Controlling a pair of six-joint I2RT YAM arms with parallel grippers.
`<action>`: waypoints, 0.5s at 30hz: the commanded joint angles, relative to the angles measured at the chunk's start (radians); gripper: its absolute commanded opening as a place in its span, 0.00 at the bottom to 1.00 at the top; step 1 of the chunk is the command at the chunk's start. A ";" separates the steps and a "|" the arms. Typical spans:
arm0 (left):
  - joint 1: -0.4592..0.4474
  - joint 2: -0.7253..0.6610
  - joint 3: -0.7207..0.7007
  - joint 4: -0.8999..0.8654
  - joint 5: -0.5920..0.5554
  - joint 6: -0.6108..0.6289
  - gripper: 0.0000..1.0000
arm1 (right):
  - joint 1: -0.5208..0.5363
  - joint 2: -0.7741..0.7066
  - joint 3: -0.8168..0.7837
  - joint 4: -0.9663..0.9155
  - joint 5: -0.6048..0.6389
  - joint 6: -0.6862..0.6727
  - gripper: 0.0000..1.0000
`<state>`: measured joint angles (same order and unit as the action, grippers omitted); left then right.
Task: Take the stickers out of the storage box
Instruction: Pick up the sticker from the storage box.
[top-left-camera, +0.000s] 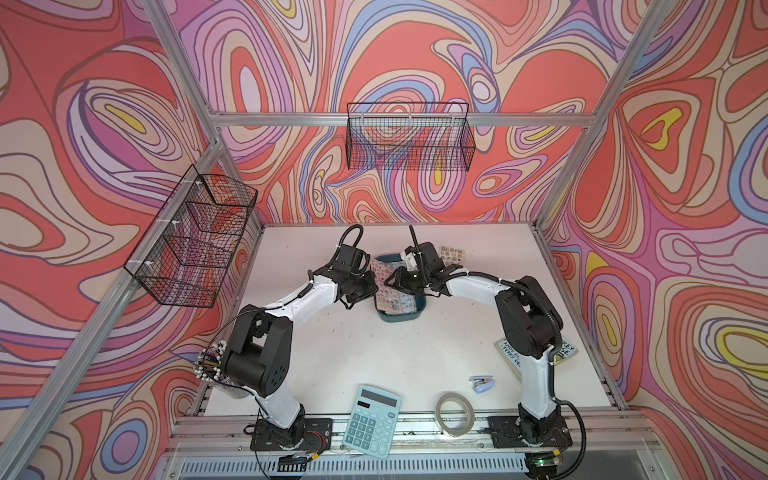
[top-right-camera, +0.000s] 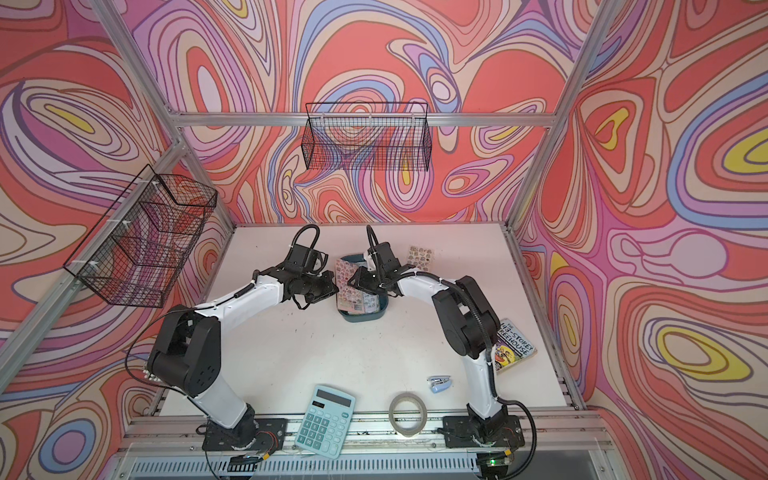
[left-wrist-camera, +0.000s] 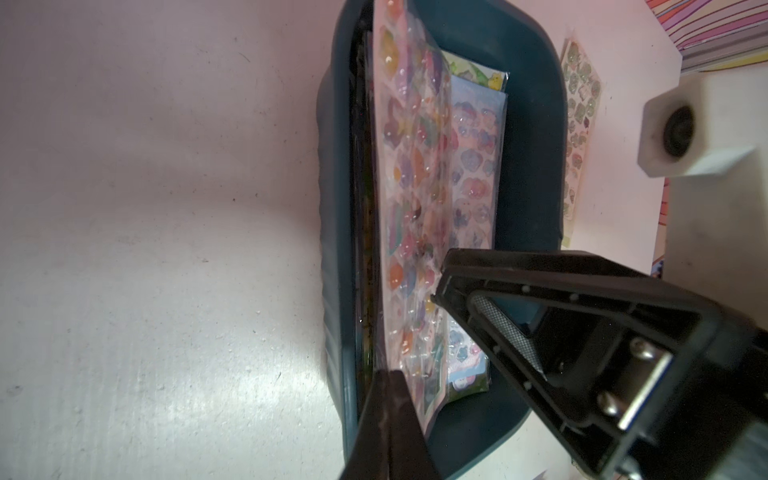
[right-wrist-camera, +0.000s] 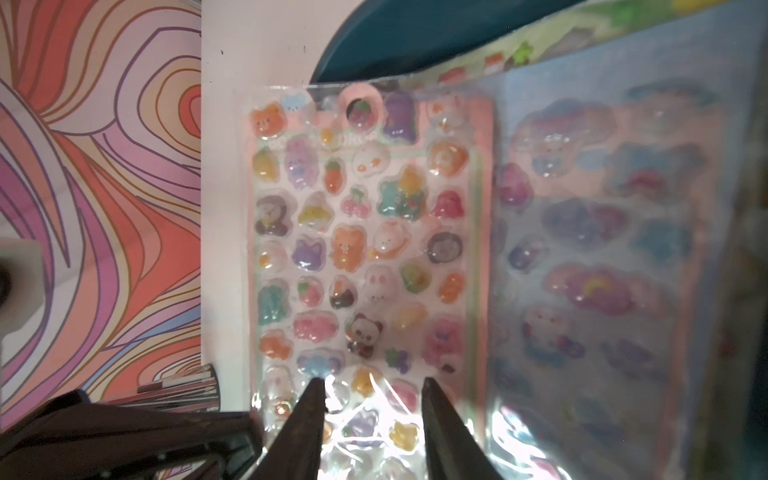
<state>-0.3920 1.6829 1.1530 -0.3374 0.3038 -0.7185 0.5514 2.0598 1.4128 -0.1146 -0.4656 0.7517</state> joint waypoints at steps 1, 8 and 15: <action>-0.002 -0.014 0.035 -0.044 -0.033 0.001 0.00 | 0.005 0.025 -0.018 0.047 -0.030 0.035 0.41; 0.002 -0.050 0.065 -0.069 -0.024 0.017 0.00 | -0.009 -0.045 0.050 -0.022 -0.012 -0.022 0.44; 0.030 -0.115 0.095 -0.058 0.050 0.013 0.00 | -0.072 -0.127 0.056 0.013 -0.071 -0.012 0.45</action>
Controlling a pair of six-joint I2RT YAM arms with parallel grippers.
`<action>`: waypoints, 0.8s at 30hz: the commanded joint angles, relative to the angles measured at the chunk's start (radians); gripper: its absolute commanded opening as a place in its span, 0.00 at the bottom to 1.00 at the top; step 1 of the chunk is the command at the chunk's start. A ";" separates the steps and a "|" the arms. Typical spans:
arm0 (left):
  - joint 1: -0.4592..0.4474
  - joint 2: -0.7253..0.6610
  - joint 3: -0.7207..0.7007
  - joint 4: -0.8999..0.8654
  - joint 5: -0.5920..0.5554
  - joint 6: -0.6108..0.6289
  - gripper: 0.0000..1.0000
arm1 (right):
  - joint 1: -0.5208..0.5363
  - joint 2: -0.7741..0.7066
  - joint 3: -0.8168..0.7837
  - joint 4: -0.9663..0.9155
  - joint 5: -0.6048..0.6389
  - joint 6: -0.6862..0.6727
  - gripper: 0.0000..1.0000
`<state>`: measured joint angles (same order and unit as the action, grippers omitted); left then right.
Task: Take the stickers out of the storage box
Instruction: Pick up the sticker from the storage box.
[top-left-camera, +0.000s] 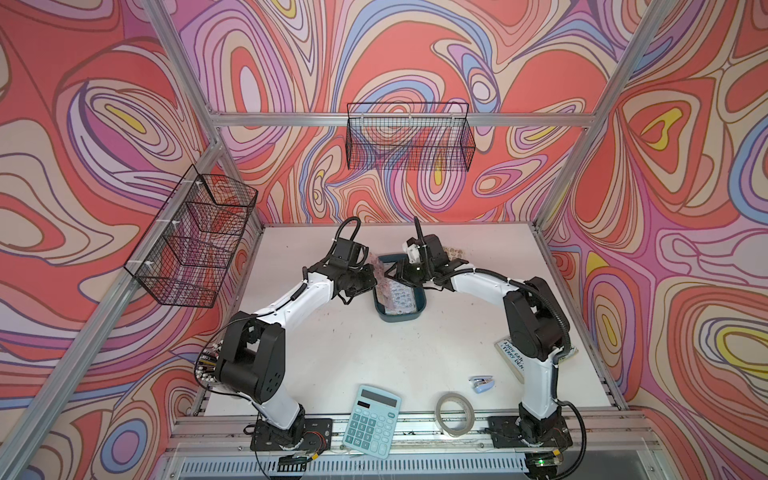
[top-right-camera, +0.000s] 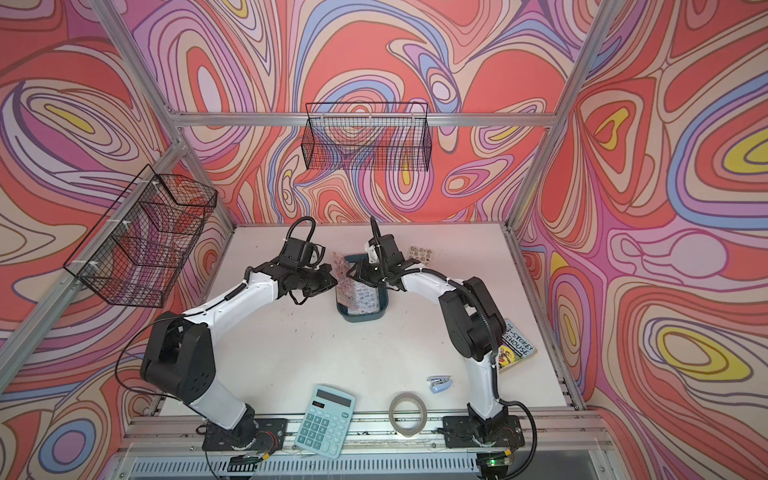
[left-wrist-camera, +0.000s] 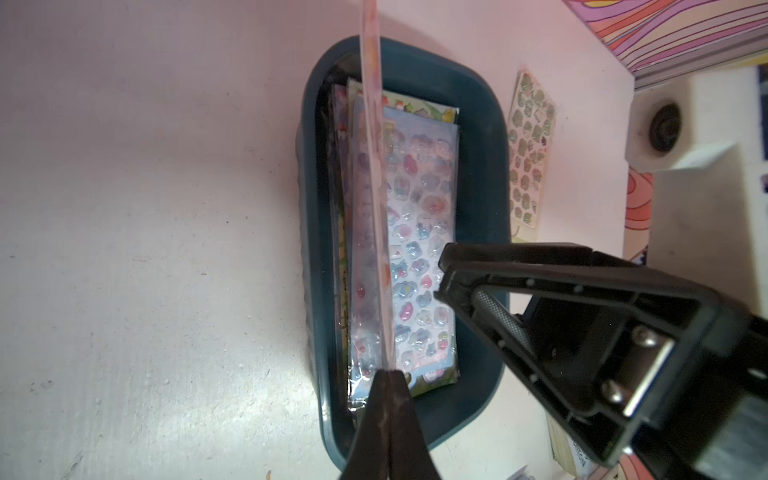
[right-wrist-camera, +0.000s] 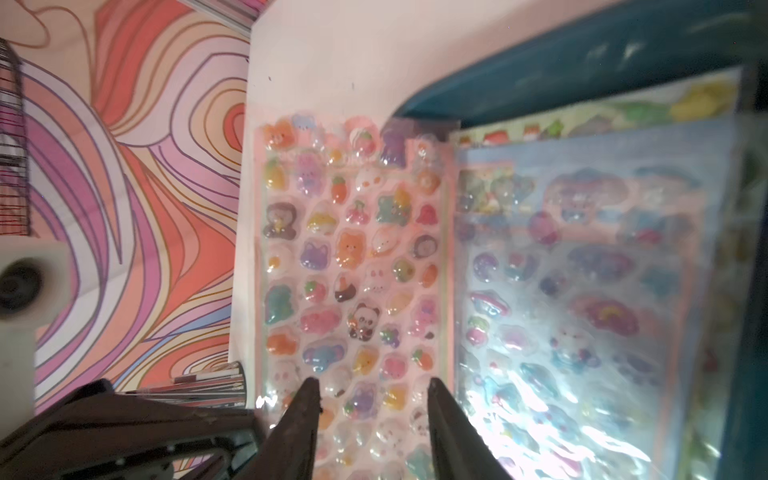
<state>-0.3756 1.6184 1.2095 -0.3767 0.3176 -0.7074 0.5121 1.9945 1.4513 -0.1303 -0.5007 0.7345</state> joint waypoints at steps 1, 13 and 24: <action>0.017 -0.063 0.043 -0.018 0.041 0.002 0.00 | -0.045 -0.071 0.007 0.051 -0.056 0.018 0.46; 0.049 -0.140 0.059 0.023 0.148 -0.028 0.00 | -0.078 -0.061 -0.178 0.664 -0.356 0.380 0.53; 0.115 -0.150 -0.022 0.198 0.312 -0.170 0.00 | -0.078 -0.005 -0.232 0.848 -0.380 0.508 0.49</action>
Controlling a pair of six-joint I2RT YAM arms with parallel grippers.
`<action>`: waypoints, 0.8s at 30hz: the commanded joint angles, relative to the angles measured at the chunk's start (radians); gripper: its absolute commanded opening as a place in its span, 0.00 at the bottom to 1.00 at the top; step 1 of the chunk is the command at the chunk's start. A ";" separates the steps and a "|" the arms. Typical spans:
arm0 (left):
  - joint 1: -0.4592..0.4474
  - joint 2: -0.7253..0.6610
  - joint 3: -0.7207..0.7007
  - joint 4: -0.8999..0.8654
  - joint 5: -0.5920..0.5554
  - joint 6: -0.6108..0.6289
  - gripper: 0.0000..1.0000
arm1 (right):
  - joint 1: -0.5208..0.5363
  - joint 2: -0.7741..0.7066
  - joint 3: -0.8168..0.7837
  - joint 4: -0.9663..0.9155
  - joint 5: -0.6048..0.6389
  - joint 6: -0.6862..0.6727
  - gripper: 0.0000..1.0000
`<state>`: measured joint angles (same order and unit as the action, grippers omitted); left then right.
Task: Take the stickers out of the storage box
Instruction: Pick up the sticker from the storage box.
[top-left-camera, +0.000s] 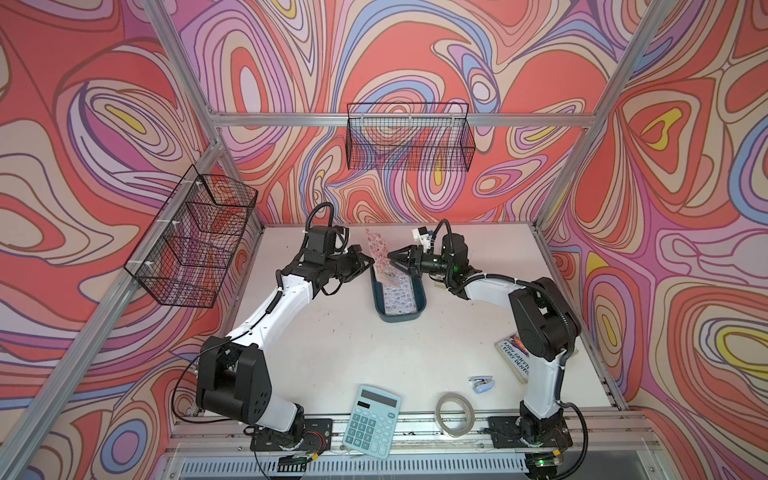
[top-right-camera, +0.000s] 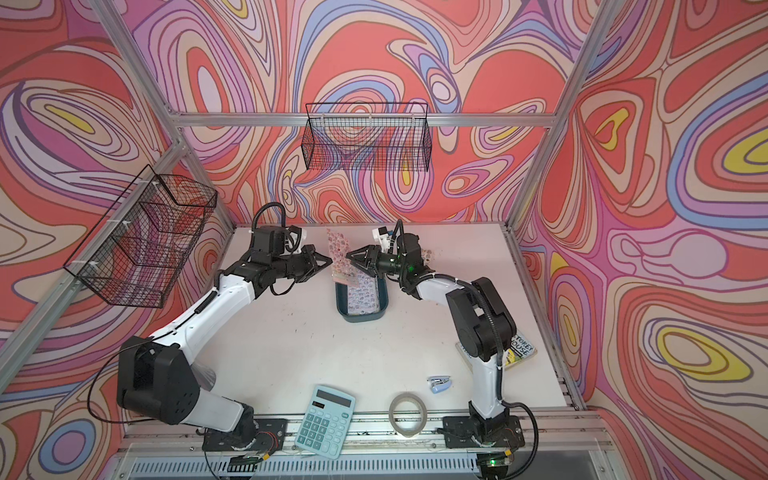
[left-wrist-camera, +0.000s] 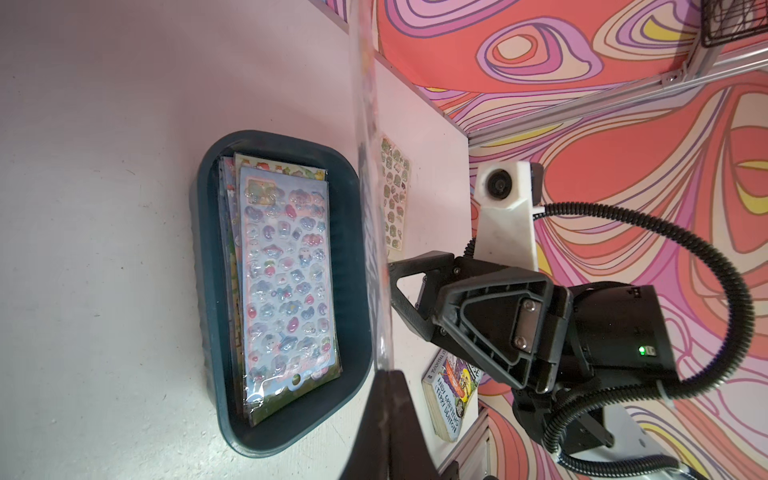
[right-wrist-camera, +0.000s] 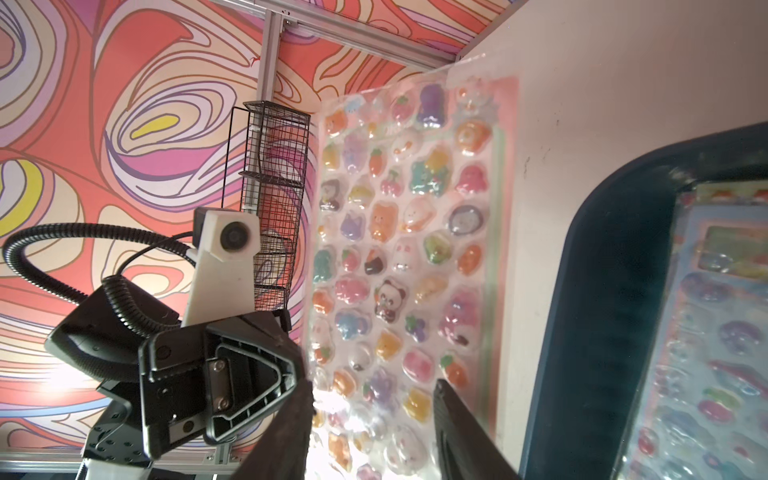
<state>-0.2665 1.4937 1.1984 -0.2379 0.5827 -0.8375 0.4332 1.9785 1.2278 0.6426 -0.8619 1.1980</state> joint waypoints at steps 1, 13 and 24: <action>0.010 -0.028 -0.012 0.060 0.051 -0.043 0.00 | 0.001 0.012 -0.011 0.069 -0.017 0.037 0.49; 0.035 -0.073 -0.020 0.043 0.058 -0.046 0.00 | 0.001 0.042 0.001 0.056 -0.014 0.029 0.49; 0.035 -0.044 -0.033 0.092 0.096 -0.071 0.00 | 0.000 0.070 -0.003 0.273 -0.041 0.203 0.47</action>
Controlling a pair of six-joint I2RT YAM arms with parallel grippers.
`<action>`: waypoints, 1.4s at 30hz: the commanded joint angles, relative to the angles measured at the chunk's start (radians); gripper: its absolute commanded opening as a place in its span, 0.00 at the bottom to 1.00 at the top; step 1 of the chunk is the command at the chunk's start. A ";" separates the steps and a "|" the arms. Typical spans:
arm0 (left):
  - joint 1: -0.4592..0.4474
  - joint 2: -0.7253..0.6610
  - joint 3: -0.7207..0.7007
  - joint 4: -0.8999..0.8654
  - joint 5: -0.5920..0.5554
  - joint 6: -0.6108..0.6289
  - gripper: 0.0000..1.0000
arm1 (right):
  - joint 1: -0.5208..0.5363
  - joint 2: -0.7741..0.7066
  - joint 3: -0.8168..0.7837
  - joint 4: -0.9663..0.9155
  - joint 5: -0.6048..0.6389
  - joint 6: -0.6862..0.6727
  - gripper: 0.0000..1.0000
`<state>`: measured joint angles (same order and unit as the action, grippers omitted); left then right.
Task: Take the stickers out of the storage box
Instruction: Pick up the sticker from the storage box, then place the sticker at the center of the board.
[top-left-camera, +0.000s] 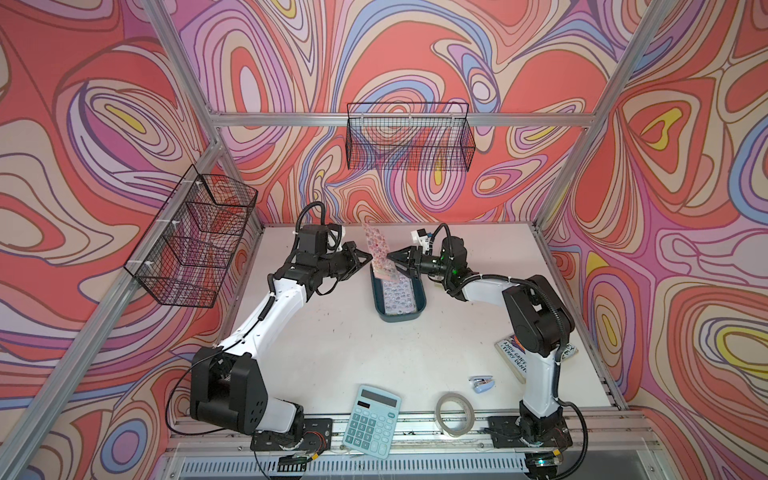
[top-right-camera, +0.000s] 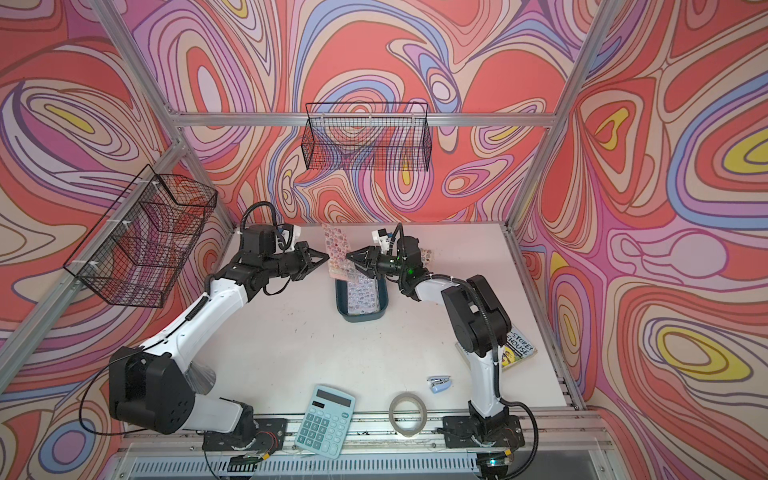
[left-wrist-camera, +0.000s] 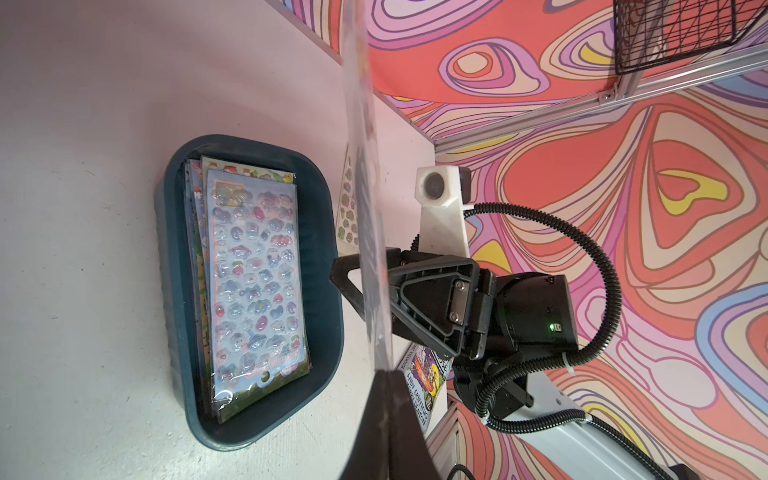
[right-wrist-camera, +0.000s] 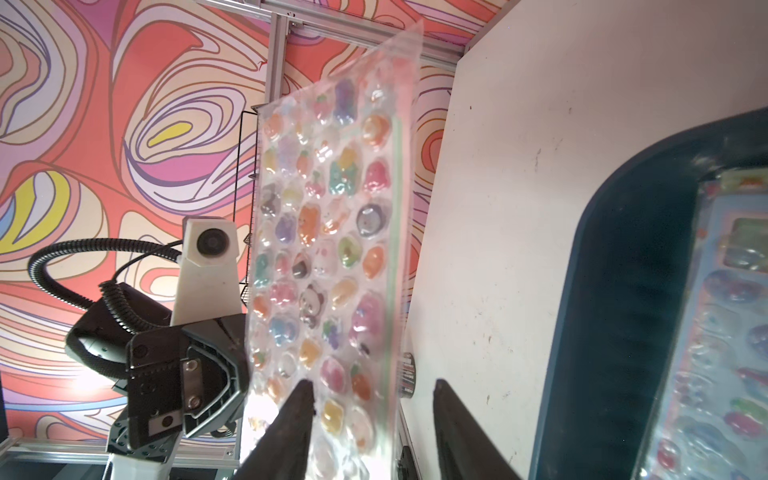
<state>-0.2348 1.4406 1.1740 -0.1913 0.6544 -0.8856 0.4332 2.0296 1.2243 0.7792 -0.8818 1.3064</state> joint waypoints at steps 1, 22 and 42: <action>0.004 0.015 -0.009 0.045 0.025 -0.023 0.00 | 0.000 0.024 -0.001 0.188 -0.027 0.130 0.44; 0.004 0.058 -0.012 0.001 -0.063 0.040 1.00 | -0.025 -0.180 0.160 -0.827 0.277 -0.578 0.00; -0.052 0.093 0.009 -0.154 -0.153 0.155 1.00 | -0.544 -0.085 0.198 -1.260 0.518 -0.813 0.00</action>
<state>-0.2874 1.5112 1.1690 -0.3153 0.5163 -0.7494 -0.1230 1.8965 1.4036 -0.3908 -0.4080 0.5568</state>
